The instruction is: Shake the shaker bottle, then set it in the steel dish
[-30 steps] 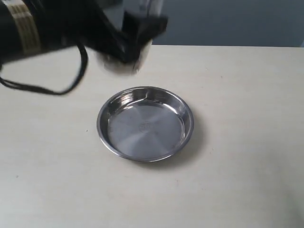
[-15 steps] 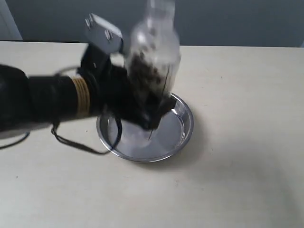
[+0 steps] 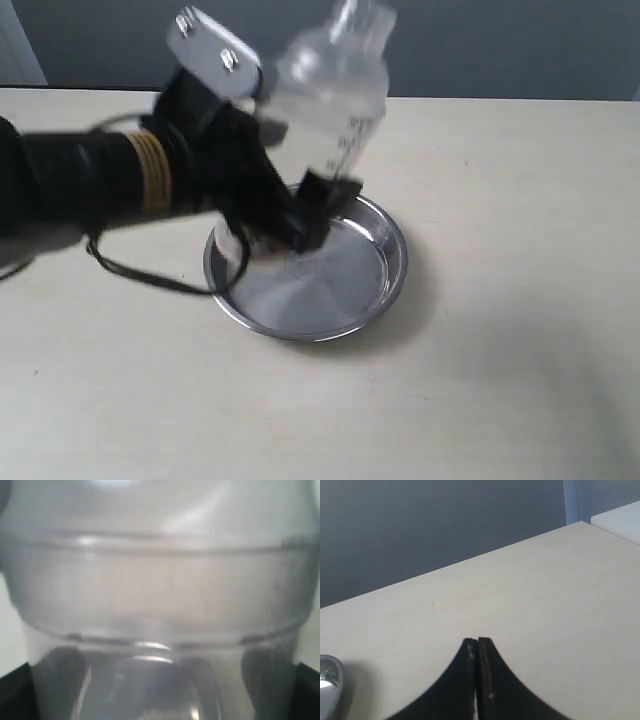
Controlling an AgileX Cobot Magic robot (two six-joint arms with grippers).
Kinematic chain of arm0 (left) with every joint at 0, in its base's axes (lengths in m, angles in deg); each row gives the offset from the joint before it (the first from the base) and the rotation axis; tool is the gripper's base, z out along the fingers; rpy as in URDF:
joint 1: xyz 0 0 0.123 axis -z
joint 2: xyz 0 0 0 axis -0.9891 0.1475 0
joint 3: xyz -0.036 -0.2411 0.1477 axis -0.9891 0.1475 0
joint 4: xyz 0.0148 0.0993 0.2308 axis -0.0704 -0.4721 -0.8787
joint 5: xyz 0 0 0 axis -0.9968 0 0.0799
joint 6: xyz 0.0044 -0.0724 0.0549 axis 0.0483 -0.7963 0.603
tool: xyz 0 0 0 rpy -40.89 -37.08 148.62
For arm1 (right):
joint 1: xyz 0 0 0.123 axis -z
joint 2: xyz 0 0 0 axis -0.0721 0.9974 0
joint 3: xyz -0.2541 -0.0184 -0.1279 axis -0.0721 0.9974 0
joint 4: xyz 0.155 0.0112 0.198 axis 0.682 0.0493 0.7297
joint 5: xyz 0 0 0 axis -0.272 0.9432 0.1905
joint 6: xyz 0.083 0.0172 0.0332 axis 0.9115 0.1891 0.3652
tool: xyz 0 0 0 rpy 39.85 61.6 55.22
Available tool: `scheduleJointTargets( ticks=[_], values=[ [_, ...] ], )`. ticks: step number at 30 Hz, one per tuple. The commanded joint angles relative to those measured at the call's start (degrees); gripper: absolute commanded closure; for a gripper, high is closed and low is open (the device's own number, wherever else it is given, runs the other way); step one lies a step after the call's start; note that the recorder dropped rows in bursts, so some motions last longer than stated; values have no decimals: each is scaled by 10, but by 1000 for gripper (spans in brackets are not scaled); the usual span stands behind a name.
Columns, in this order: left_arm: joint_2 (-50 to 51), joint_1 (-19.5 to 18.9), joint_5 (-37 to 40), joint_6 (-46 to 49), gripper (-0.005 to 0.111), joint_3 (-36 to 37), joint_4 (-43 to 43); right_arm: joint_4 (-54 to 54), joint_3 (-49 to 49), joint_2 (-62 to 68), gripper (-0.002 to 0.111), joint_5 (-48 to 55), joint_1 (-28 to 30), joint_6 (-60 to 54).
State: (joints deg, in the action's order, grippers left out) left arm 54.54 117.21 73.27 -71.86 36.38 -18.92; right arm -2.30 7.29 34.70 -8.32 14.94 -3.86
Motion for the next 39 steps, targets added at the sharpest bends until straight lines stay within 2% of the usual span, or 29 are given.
scheduleJointTargets(
  ticks=[1,4,5,6,7,8,10,11,12,13,14,16,18,19,21,23,24,25,27,28,29,30,31,32,33,35,36,38,39],
  values=[
    [-1,-54,-37,57,106,3,111,-3,1,-3,109,-3,-1,-2],
    [9,-56,-158,60,106,34,212,-3,1,-3,109,-3,-1,-2],
    [12,-32,-174,36,106,36,159,-3,1,-3,109,-3,-1,-2],
    [14,18,-128,45,106,27,46,-5,1,-3,109,-3,-1,-2],
    [20,5,-48,172,106,22,149,-5,1,-3,109,-3,-1,-2],
    [30,-49,-55,304,106,30,383,-5,1,-3,109,-3,-1,-2],
    [39,-94,-100,342,106,43,610,-5,1,-3,109,-3,-1,-2],
    [39,-81,-93,336,106,44,584,-3,1,-3,109,-3,-1,-2],
    [30,4,-35,306,106,36,368,-2,1,-3,109,-3,-1,-2],
    [25,49,-31,293,106,37,315,-2,1,-3,109,-3,-1,-2],
    [24,64,-66,316,106,42,324,-2,1,-3,109,-3,-1,-2],
    [53,10,-192,353,106,52,690,-2,1,-3,109,-3,-1,-2],
    [50,57,-34,332,107,24,329,-2,1,-3,109,-3,-1,-2],
    [54,63,-26,304,107,27,277,-2,1,-3,109,-3,-1,-2],
    [72,14,-107,304,106,35,543,-4,1,-3,109,-3,-1,-2],
    [63,59,-56,318,107,32,310,-4,1,-3,109,-5,-1,-2],
    [64,45,-84,318,107,37,366,-4,1,-3,109,-5,-1,-2],
    [77,-4,-147,313,106,46,619,-4,1,-3,109,-5,-1,-2],
    [61,51,-65,329,106,35,358,-3,1,-3,109,-5,-1,-2],
    [54,62,-88,333,107,41,328,-3,1,-3,109,-5,-1,-2],
    [58,38,-136,333,107,47,442,-3,1,-3,109,-5,-1,-2],
    [63,16,-172,329,106,46,633,-3,1,-3,109,-5,-1,-2],
    [58,26,-119,361,106,39,521,-4,1,-3,109,-5,-1,-2],
    [47,56,-28,354,106,31,285,-4,1,-3,109,-5,-1,-2],
    [47,46,-33,340,107,35,289,-4,1,-3,109,-5,-1,-2],
    [58,-13,-106,296,106,51,523,-4,1,-3,109,-5,-1,-2],
    [59,-13,-110,295,106,52,547,-4,1,-3,109,-5,-1,-2],
    [42,30,-51,296,106,50,305,-2,1,-3,109,-5,-1,-2],
    [35,46,-51,289,107,53,255,-2,1,-3,109,-5,-1,-2]
  ],
)
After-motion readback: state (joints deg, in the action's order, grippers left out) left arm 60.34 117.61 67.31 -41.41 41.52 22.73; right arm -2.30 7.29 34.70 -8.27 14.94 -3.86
